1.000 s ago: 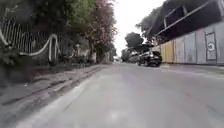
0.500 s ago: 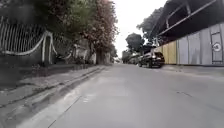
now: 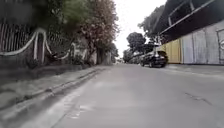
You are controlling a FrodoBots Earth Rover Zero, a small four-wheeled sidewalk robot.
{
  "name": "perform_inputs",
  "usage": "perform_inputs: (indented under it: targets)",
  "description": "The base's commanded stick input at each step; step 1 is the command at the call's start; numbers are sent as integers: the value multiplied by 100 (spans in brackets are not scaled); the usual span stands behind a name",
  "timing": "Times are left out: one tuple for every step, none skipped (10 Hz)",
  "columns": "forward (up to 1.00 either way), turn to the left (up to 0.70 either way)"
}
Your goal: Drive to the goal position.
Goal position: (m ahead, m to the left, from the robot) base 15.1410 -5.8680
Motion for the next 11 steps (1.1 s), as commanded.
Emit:
perform_inputs:
  targets:
    - [100,0]
    - [100,0]
    - [100,0]
    - [100,0]
    - [100,0]
    - [100,0]
    - [100,0]
    - [100,0]
    - [100,0]
    - [100,0]
    - [100,-3]
